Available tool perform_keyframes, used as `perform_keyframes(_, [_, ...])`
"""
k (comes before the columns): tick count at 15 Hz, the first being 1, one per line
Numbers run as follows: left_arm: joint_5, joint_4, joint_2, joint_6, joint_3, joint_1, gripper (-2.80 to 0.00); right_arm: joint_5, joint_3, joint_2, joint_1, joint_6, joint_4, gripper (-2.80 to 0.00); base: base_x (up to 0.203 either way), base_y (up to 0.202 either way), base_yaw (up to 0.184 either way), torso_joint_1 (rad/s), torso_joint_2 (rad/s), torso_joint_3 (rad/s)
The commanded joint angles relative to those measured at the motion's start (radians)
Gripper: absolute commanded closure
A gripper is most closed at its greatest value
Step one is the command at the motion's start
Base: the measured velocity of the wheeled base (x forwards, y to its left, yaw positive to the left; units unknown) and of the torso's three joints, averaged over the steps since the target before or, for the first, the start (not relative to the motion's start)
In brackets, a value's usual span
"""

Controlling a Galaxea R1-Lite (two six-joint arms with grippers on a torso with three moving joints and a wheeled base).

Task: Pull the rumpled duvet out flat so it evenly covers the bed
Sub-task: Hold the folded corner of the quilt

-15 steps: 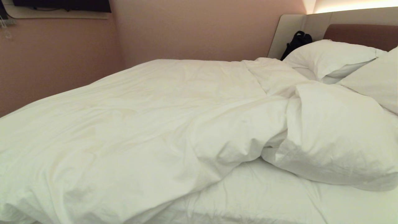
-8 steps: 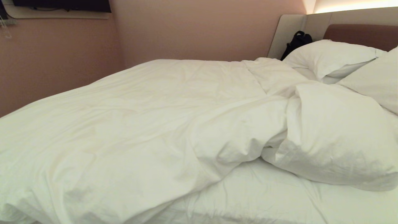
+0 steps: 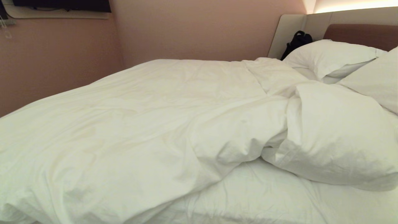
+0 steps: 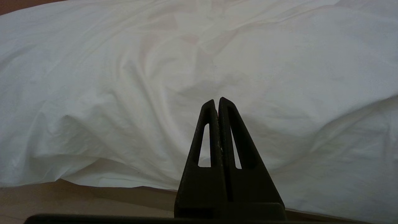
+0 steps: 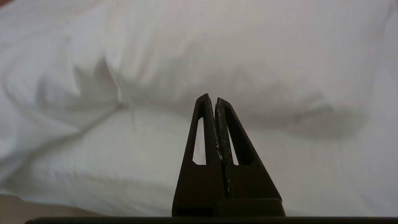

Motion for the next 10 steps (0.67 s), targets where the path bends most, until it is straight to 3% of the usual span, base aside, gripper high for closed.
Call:
perform_keyframes(1, [0.000,-0.001,0.000,0.000,0.000,0.000,0.00,-0.004,-0.110,0.196,-0.004,0.102,-0.082,0.00,0.000,0.000,0.000,0.000,0.00,0.000])
perform_keyframes(4, [0.000,-0.001,0.000,0.000,0.000,0.000,0.00,-0.067,-0.344,0.309,-0.011,0.120,0.003,0.00,0.000,0.000,0.000,0.000,0.00,0.000])
perform_keyframes(6, [0.000,-0.001,0.000,0.000,0.000,0.000,0.00,-0.115,-0.481,0.417,-0.028,0.135,0.135,0.00,0.000,0.000,0.000,0.000,0.00,0.000])
perform_keyframes(10, [0.000,-0.001,0.000,0.000,0.000,0.000,0.00,-0.137,-0.658,0.562,-0.062,0.202,0.478,0.00,0.000,0.000,0.000,0.000,0.00,0.000])
